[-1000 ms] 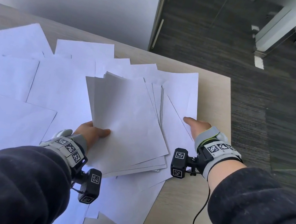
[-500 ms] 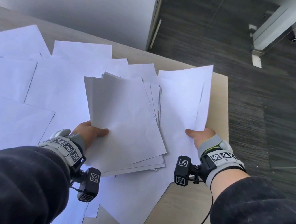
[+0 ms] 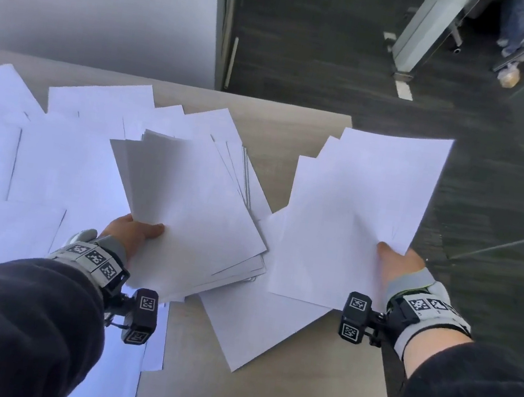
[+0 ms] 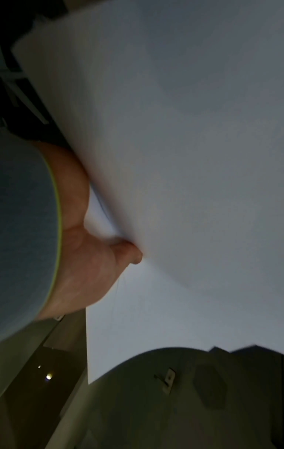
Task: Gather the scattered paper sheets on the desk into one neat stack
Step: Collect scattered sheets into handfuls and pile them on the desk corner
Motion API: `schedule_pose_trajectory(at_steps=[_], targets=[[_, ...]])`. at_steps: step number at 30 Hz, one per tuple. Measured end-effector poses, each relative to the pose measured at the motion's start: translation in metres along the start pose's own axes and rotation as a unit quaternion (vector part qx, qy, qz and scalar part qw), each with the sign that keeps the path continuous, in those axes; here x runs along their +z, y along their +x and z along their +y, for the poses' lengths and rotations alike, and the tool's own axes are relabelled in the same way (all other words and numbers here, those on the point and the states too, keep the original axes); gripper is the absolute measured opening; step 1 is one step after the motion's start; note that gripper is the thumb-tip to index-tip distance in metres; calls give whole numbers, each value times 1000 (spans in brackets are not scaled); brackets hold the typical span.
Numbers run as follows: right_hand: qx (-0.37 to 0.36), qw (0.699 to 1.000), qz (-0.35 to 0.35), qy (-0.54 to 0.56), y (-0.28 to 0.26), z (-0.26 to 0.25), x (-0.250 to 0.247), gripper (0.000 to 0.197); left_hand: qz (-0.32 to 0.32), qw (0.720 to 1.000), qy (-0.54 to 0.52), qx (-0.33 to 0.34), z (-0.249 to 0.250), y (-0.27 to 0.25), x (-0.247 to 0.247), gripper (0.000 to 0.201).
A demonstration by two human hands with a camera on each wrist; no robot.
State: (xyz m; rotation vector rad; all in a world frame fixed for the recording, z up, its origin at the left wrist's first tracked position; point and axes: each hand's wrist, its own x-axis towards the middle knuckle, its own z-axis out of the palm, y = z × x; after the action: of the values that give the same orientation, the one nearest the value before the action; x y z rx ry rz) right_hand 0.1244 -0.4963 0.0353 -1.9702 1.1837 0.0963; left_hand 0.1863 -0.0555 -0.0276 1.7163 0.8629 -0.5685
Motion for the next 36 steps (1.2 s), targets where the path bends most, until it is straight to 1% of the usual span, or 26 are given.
schedule_pose_trajectory(at_steps=[2, 6, 9, 10, 13, 17, 20, 22, 23, 25, 26, 28, 29, 31, 33, 34, 35, 36], targets=[[-24, 999, 2, 24, -5, 10, -8, 21, 7, 999, 32, 18, 6, -4, -1, 32], [-37, 998, -42, 22, -13, 23, -18, 12, 18, 997, 55, 45, 25, -7, -10, 32], [-43, 996, -77, 30, -16, 31, -18, 24, 26, 997, 51, 58, 32, -10, -17, 35], [-46, 995, -85, 29, -16, 33, -18, 25, 25, 996, 55, 60, 34, -11, -19, 34], [-61, 992, -107, 28, -20, 33, -16, 20, 31, 996, 62, 62, 35, -13, -30, 32], [-73, 987, -142, 10, -25, 30, -14, 19, 82, 992, 61, 71, 40, -15, -50, 32], [-77, 984, -160, 14, -30, 25, -9, 9, 91, 992, 60, 69, 42, -23, -55, 30], [-81, 982, -168, 27, -35, 17, -2, 4, 63, 992, 84, 67, 41, -32, -52, 24], [-83, 982, -168, 35, -37, 13, 2, 7, 40, 992, 103, 60, 38, -35, -50, 24], [-93, 980, -170, 46, -42, 1, 12, 13, 1, 990, 134, 46, 29, -43, -43, 31], [-101, 980, -168, 48, -43, -4, 19, 13, -13, 985, 166, 47, 23, -48, -39, 31], [-112, 980, -158, 37, -46, -13, 29, 3, -32, 964, 261, 48, 13, -54, -27, 35], [-115, 981, -151, 25, -47, -18, 35, 6, -43, 961, 269, 40, 9, -54, -22, 38], [-116, 982, -148, 14, -51, -25, 48, 10, -102, 966, 238, 26, 4, -55, -15, 42], [-122, 982, -146, 11, -57, -32, 60, 8, -111, 973, 200, 6, -1, -52, -15, 58], [-125, 981, -146, 11, -60, -35, 65, 8, -111, 977, 180, 2, -3, -55, -14, 61], [-128, 981, -144, 11, -62, -36, 72, 8, -119, 976, 183, 6, -7, -55, -16, 60], [-132, 981, -139, 16, -63, -36, 76, 8, -139, 969, 203, 23, -9, -61, -15, 54]])
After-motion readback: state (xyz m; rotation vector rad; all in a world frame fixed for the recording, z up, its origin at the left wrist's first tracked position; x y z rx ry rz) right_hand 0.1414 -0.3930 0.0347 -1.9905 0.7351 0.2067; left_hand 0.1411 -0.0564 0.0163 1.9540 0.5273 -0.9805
